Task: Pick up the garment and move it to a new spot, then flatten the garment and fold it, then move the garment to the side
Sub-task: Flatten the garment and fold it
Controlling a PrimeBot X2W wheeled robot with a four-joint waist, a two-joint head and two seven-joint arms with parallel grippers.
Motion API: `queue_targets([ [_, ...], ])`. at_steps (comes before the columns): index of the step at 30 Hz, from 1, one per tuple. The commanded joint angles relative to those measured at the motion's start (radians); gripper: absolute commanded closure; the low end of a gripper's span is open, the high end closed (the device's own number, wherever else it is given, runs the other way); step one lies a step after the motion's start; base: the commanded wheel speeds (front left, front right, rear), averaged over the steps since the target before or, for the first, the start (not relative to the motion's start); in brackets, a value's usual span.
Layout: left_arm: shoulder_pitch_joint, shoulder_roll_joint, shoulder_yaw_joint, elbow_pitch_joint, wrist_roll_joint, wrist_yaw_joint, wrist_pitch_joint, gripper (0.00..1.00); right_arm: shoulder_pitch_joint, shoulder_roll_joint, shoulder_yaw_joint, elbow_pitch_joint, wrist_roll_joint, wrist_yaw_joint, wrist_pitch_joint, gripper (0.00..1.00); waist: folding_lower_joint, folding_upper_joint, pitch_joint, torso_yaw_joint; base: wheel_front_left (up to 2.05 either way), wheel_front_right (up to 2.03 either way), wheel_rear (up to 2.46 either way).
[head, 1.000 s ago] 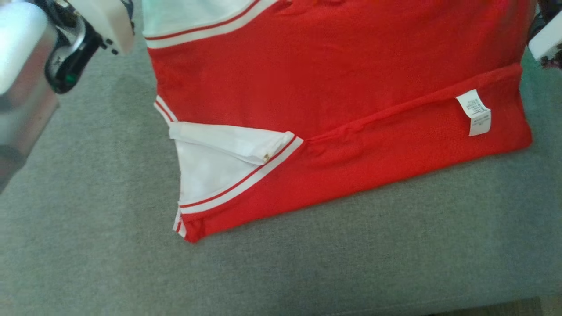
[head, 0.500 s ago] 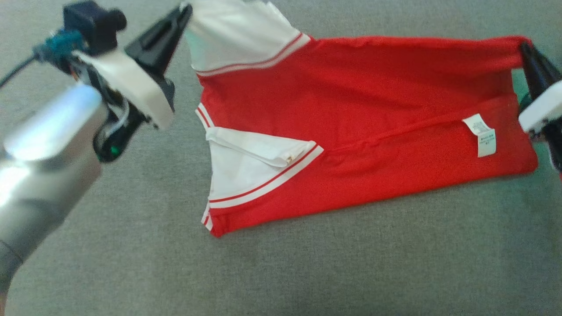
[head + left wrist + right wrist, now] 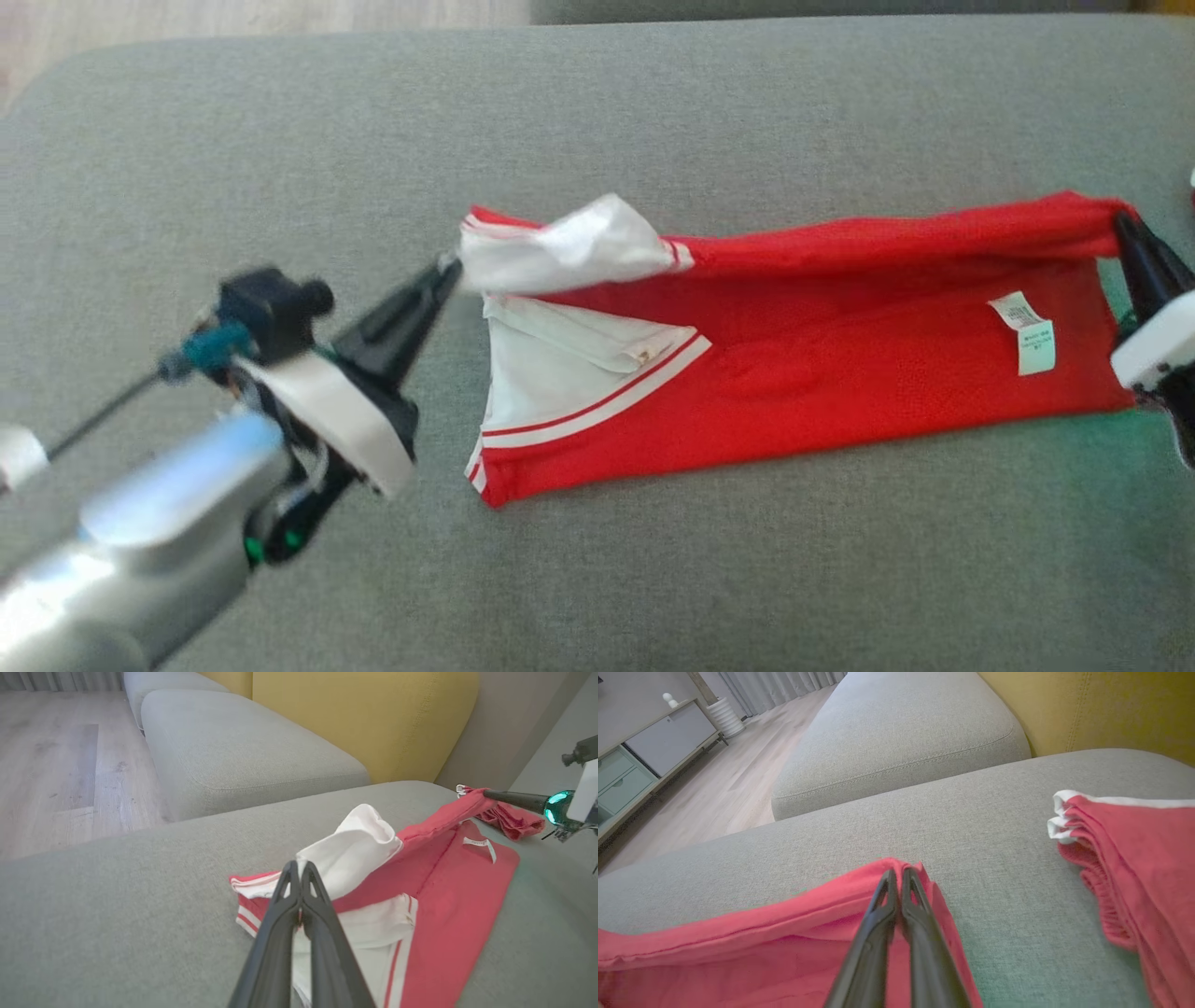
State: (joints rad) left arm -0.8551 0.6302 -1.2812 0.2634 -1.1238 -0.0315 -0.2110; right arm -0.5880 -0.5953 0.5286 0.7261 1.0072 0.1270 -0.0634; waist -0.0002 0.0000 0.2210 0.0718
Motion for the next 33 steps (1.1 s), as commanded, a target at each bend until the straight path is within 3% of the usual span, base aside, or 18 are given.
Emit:
queue_targets([
  [1, 0.001, 0.045, 0.036, -0.048, 0.008, 0.024, -0.012, 1.00, 0.034, -0.044, -0.008, -0.030, 0.008, 0.004, -0.011, 1.00, 0.0002, 0.0000, -0.009, 0.013, 0.00, 0.00, 0.00],
  [8, 0.124, 0.034, 0.022, -0.122, 0.012, 0.078, -0.022, 1.00, 0.117, -0.058, -0.044, -0.060, 0.000, 0.004, -0.002, 1.00, 0.0002, 0.0000, -0.009, 0.023, 0.00, 0.00, 0.00],
  [13, 0.172, 0.014, 0.019, -0.123, 0.016, 0.093, -0.031, 1.00, 0.157, -0.056, -0.071, -0.076, -0.010, 0.004, 0.000, 1.00, 0.0002, 0.0000, -0.007, 0.021, 0.00, 0.00, 0.00],
  [14, 0.182, 0.007, 0.019, -0.121, 0.014, 0.095, -0.033, 0.92, 0.167, -0.053, -0.077, -0.079, -0.011, 0.004, 0.001, 1.00, 0.0002, 0.0000, -0.006, 0.020, 0.00, 0.00, 0.00],
  [15, 0.191, -0.001, 0.021, -0.117, 0.012, 0.097, -0.035, 0.70, 0.177, -0.051, -0.083, -0.082, -0.012, 0.004, 0.003, 0.64, 0.0002, 0.0000, -0.006, 0.019, 0.00, 0.00, 0.00],
  [16, 0.198, -0.010, 0.024, -0.112, 0.011, 0.099, -0.037, 0.61, 0.187, -0.047, -0.091, -0.084, -0.014, 0.004, 0.003, 0.42, 0.0002, 0.0000, -0.006, 0.018, 0.00, 0.00, 0.00],
  [17, 0.205, -0.017, 0.029, -0.107, 0.010, 0.103, -0.040, 0.56, 0.196, -0.043, -0.100, -0.085, -0.017, 0.004, 0.002, 0.00, 0.0002, 0.0000, -0.007, 0.016, 0.00, 0.00, 0.00],
  [19, 0.219, -0.034, 0.042, -0.096, 0.016, 0.112, -0.044, 0.00, 0.211, -0.039, -0.118, -0.080, -0.023, 0.004, -0.006, 0.00, 0.0002, 0.0000, -0.009, 0.013, 0.00, 0.00, 0.00],
  [22, 0.251, -0.064, 0.082, -0.089, 0.034, 0.137, -0.049, 0.00, 0.241, -0.027, -0.147, -0.084, -0.028, 0.004, -0.026, 0.00, 0.0002, 0.0000, -0.023, 0.008, 0.00, 0.00, 0.00],
  [33, 0.616, -0.273, 0.504, -0.179, 0.453, 0.349, -0.051, 0.00, 0.415, 0.054, -0.275, -0.144, -0.108, 0.004, -0.076, 0.00, 0.0002, 0.0000, -0.114, 0.000, 0.00, 0.00, 0.00],
])
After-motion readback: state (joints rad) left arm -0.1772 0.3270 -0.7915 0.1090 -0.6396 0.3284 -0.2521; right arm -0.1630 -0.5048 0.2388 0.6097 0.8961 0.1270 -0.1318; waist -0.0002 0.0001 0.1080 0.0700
